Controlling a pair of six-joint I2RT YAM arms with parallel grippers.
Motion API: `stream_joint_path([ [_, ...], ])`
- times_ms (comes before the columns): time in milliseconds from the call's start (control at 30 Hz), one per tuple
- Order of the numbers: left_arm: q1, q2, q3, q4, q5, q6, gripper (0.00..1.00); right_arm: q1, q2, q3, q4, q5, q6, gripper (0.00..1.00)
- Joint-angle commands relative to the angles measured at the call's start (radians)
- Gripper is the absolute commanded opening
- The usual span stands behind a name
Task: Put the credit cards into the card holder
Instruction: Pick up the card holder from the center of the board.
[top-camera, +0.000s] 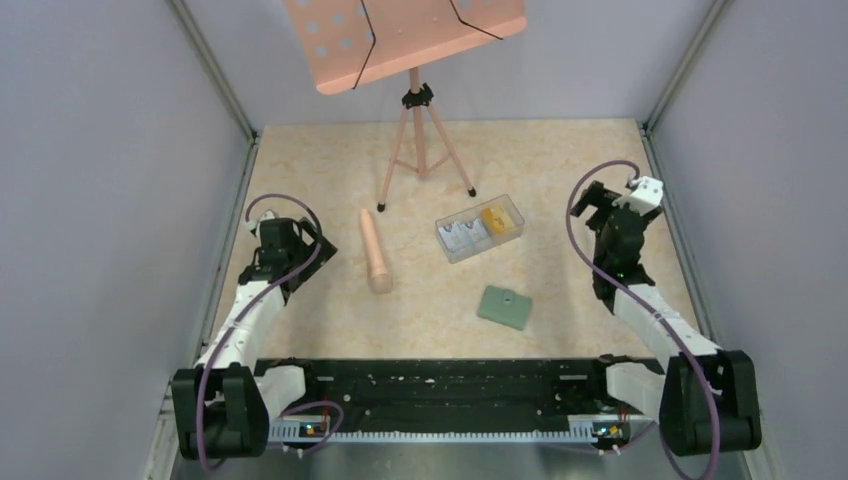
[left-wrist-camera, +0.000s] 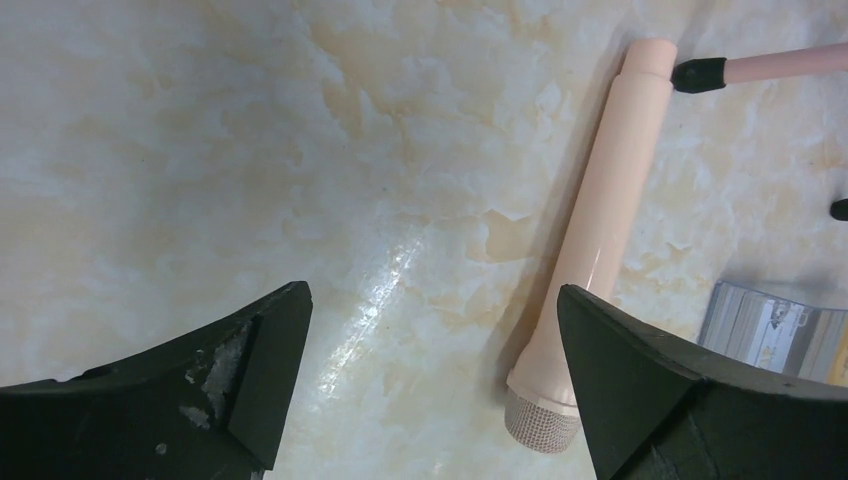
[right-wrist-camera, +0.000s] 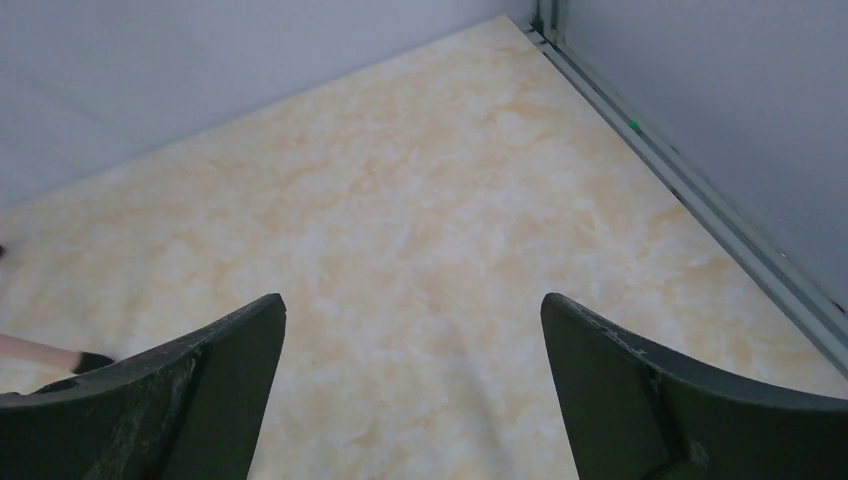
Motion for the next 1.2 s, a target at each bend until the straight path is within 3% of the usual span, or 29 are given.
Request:
stream_joint_path([
  [0, 0.001, -0.013, 0.078, -0.060, -0.052, 0.031, 0.99, -0.005, -0.082, 0.115, -0.412, -0.093, 0.192, 0.99],
  [167, 0.002, 0.048, 0.187, -0.154, 0.051, 0.133, 0.99, -0.005, -0.104, 0.174, -0.608, -0.162, 0.310, 0.99],
  [300, 0.001, 0.071, 0.200, -0.098, 0.202, 0.180, 0.99, -0.005, -0.082, 0.230, -0.746, -0.231, 0.317, 0.99],
  [500, -0.037, 0.144, 0.197, -0.062, 0.333, 0.061, 0.99, -0.006, -0.107, 0.254, -0.858, -0.265, 0.307, 0.99],
  [667, -0.213, 0.210, 0.176, 0.051, 0.410, -0.039, 0.99, -0.005, -0.103, 0.276, -0.903, -0.336, 0.292, 0.99],
  [833, -0.441, 0.320, 0.278, 0.058, 0.413, -0.037, 0.98, -0.006, -0.029, 0.311, -0.952, -0.468, 0.279, 0.99],
  [1167, -0.588, 0.521, 0.417, 0.079, 0.574, 0.027, 0.96, -0.005, 0.120, 0.315, -1.026, -0.746, 0.281, 0.91],
])
